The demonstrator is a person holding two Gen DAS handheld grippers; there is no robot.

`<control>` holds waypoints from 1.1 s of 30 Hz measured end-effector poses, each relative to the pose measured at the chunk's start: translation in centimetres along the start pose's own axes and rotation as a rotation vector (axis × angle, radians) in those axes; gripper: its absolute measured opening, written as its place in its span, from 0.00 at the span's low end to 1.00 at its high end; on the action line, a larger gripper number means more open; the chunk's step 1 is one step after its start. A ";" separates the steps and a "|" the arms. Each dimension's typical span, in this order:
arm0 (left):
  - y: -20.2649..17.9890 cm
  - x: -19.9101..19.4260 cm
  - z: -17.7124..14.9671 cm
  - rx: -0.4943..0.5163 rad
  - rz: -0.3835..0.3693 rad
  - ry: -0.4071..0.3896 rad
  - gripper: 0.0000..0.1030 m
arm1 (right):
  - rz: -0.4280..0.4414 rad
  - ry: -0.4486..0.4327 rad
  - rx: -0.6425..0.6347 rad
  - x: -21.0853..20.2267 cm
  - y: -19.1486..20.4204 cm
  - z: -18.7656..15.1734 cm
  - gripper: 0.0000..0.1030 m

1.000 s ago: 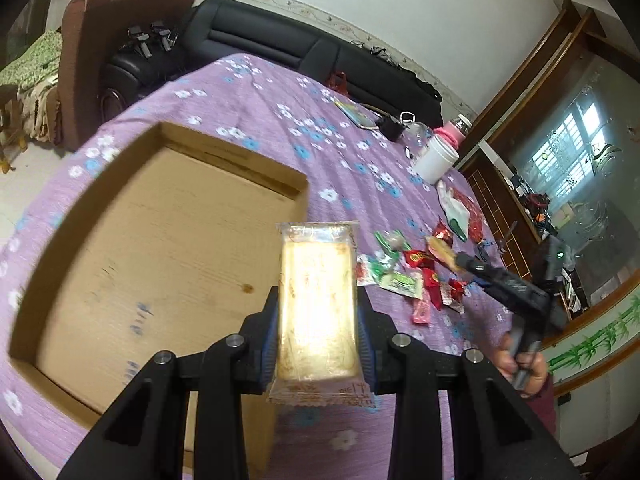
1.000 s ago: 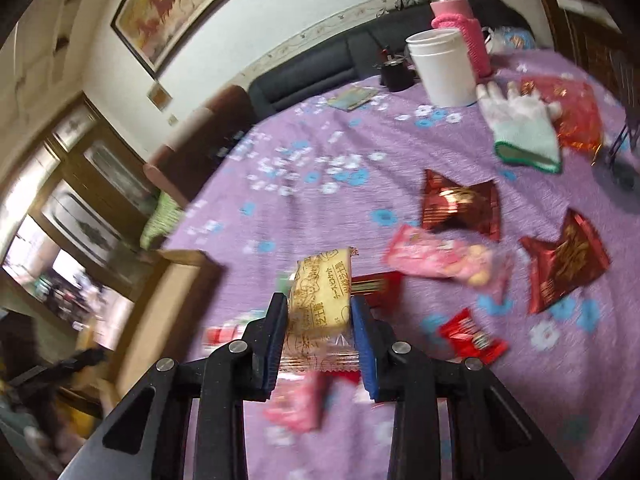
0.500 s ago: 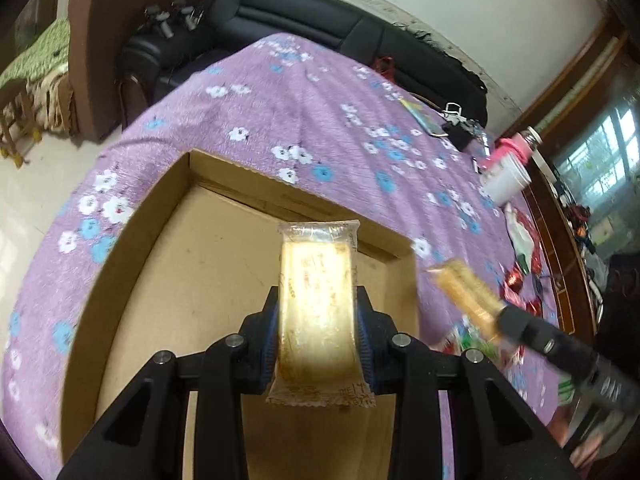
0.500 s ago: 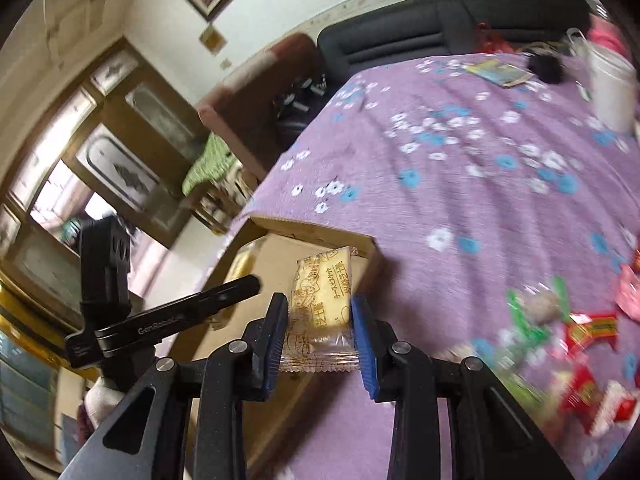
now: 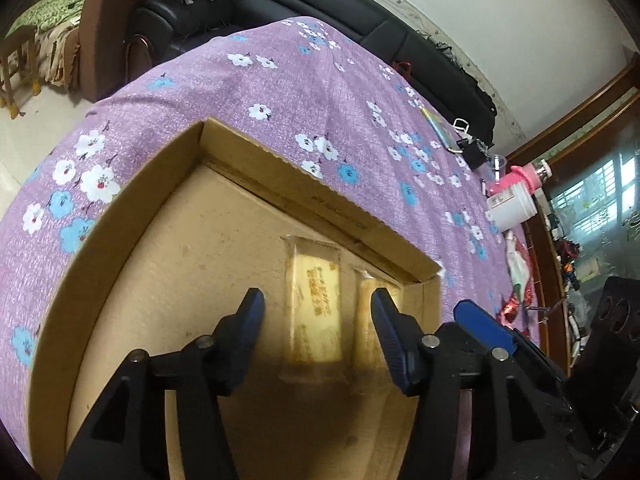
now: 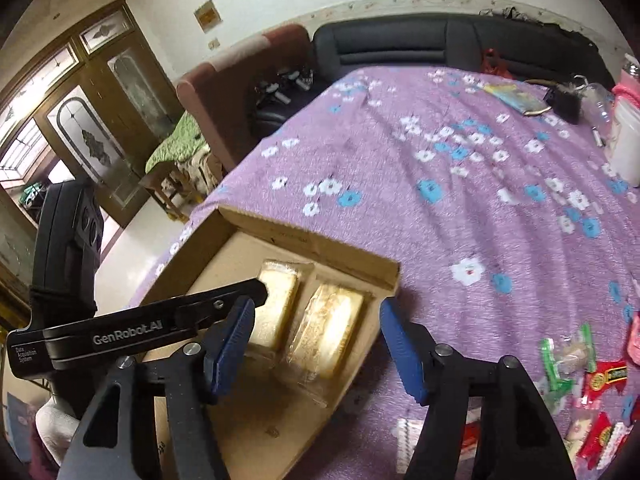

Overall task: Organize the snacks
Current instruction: 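Carry both cake bars into the cardboard box and open both tools, then grasp the green-and-white packet with the left tool while the right tool grasps the pink packet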

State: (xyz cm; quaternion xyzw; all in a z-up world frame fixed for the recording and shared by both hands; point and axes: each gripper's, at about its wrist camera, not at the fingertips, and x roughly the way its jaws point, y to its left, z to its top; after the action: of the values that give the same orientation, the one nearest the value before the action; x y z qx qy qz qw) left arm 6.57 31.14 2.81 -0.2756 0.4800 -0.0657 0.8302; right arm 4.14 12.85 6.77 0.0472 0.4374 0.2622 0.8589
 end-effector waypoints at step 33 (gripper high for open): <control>-14.3 -1.7 -16.2 0.197 -0.119 0.048 0.77 | -0.037 -0.064 0.175 -10.7 -19.0 -9.7 0.43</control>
State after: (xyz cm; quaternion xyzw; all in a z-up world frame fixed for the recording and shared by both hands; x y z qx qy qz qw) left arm -5.64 13.41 5.28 -0.2191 0.4737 -0.1680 0.8363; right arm -0.74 -10.16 2.64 0.1225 0.4318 0.2056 0.8696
